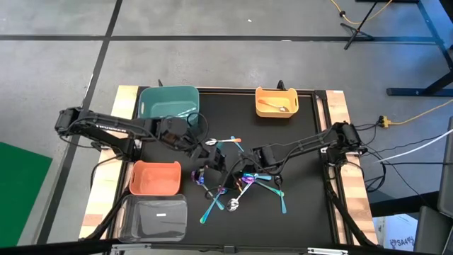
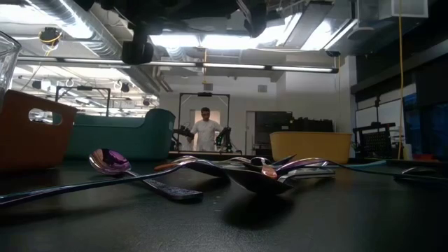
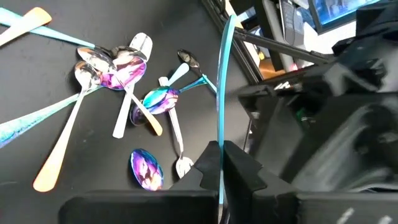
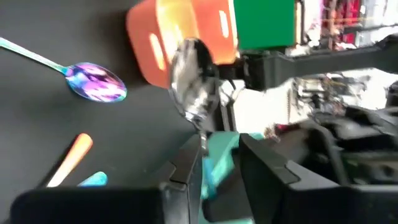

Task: Sort silverware by color (type)
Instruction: Put the light blue spoon into the orange bin

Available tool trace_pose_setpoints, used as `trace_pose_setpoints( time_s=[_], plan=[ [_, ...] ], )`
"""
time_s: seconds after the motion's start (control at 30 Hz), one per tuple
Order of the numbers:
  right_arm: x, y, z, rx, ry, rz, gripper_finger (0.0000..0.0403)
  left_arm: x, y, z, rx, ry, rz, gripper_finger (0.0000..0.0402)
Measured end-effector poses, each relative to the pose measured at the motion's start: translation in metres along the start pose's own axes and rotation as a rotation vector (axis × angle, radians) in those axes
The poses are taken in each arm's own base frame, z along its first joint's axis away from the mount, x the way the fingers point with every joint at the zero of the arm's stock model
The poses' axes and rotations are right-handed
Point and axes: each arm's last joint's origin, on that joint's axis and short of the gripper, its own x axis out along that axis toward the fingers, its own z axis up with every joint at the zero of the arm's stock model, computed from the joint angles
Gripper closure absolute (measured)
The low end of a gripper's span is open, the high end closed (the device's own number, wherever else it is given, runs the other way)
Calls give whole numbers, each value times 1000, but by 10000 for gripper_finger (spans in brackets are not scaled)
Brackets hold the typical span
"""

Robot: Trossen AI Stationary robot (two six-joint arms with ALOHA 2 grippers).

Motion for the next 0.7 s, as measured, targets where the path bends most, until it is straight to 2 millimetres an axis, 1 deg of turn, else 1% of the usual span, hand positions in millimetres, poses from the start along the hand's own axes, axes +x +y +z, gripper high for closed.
trace_pose_setpoints(
  time_s=[0.13, 0.27, 0.4, 0.53, 0.6, 0.7],
  plan=[
    [-16, -6, 8, 25, 30, -45, 303, -1, 3, 5, 39, 9, -9, 401],
    [-36, -11, 11, 123, 47, -55, 303, -3, 7, 11, 107, 25, -27, 402],
    [-54, -16, 3, 252, 75, -27, 304, -10, 9, 13, 217, 67, -65, 401],
    [-65, -14, -4, 379, 165, -5, 303, -19, 12, 10, 255, 125, -54, 401],
    [-68, -12, -7, 408, 211, -2, 304, -27, 14, 5, 258, 160, -23, 401],
    [-70, -8, -10, 405, 286, 5, 303, -40, 15, -1, 262, 193, 9, 401]
  ],
)
